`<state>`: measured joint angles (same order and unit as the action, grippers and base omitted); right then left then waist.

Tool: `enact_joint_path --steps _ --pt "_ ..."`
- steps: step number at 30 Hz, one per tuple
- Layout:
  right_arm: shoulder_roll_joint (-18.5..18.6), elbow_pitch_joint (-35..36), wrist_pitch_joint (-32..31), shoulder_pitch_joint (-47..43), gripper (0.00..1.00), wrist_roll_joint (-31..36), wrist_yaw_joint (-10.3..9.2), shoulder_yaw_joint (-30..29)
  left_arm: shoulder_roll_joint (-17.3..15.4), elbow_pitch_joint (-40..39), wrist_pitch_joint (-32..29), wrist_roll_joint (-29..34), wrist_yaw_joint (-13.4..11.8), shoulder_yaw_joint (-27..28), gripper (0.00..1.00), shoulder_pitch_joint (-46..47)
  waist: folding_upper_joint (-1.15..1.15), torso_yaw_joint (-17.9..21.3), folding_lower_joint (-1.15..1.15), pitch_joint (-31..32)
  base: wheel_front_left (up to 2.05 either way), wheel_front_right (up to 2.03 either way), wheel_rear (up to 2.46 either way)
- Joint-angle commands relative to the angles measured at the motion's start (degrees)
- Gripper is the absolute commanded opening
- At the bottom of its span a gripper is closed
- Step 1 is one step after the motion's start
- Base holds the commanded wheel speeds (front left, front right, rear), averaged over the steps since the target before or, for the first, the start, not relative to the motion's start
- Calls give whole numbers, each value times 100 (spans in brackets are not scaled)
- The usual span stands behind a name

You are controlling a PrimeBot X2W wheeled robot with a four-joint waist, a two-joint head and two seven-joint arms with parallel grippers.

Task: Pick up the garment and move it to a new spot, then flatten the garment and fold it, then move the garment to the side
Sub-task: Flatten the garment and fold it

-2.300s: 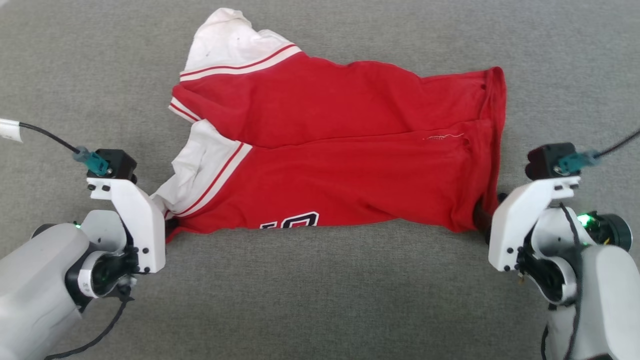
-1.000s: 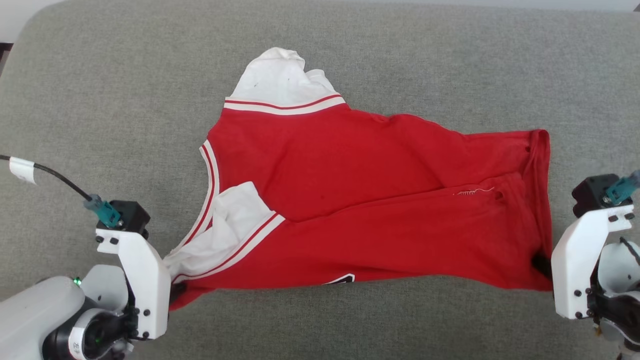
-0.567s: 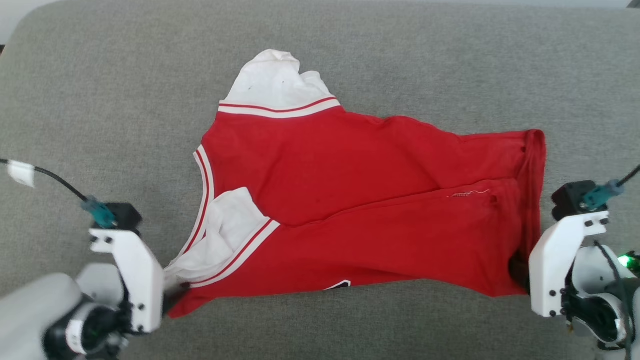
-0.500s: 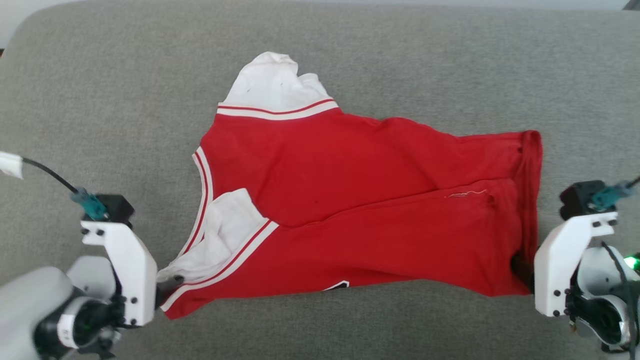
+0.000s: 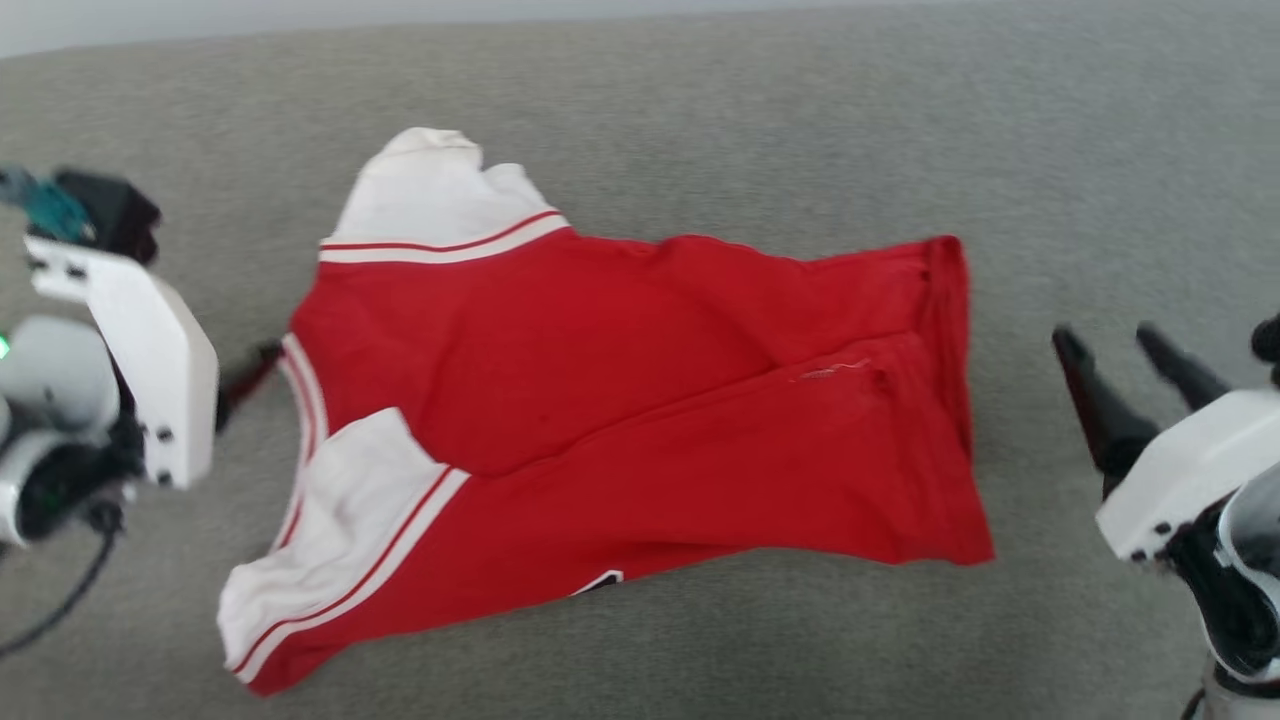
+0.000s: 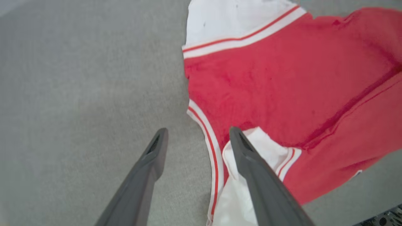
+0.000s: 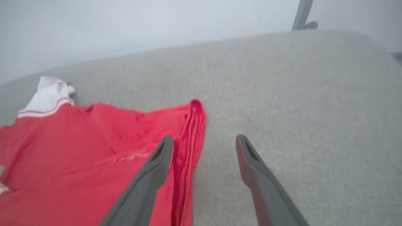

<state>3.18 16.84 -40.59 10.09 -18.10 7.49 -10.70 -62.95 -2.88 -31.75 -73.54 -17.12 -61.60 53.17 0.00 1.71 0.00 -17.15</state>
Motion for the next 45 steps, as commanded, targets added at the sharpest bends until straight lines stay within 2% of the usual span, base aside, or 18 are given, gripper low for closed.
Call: enact_joint_path --steps 1,6,7,12,16,23,32,33,34,41,45 --pt "-28 29 321 99 100 60 0 79 77 125 24 143 127 40 100 181 0 247 0 -80 0 0 0" --pt "-30 -153 1692 257 100 -2 0 345 357 893 51 463 703 98 100 739 0 629 0 -214 0 0 0" --pt "-30 -153 1692 257 100 -2 0 345 357 893 51 463 703 98 100 739 0 629 0 -214 0 0 0" --pt "-27 -448 2785 391 100 23 0 733 656 1790 41 651 1193 109 100 1202 0 990 0 -388 0 0 0" --pt "-29 -704 3304 485 100 -155 0 1010 827 2529 -49 722 1496 83 100 1462 0 1235 0 -553 0 0 0" --pt "-26 -980 3423 581 100 -330 0 1316 1151 3642 -246 815 1812 16 100 1825 0 1472 0 -833 0 0 0" --pt "-26 -1282 2825 1144 100 -330 0 1702 1693 4943 -416 998 1962 -154 100 2188 0 1554 0 -1265 0 0 0" --pt "-26 -1348 2699 1284 100 -288 0 1748 1763 5048 -498 990 2020 -201 32 2168 0 1545 0 -1303 0 0 0" --pt "-31 -1432 2573 1438 100 -270 0 1802 1837 5157 -540 943 2018 -192 0 2175 0 1528 0 -1340 0 0 0" --pt "-29 -2474 1382 2759 100 -421 0 2075 2306 5629 -597 1043 2205 -318 0 2415 0 1302 0 -1516 0 0 0" --pt "-26 -3286 615 3537 100 -191 0 2151 2574 5813 -459 1078 2289 -323 0 2583 0 1133 0 -1579 0 0 0"
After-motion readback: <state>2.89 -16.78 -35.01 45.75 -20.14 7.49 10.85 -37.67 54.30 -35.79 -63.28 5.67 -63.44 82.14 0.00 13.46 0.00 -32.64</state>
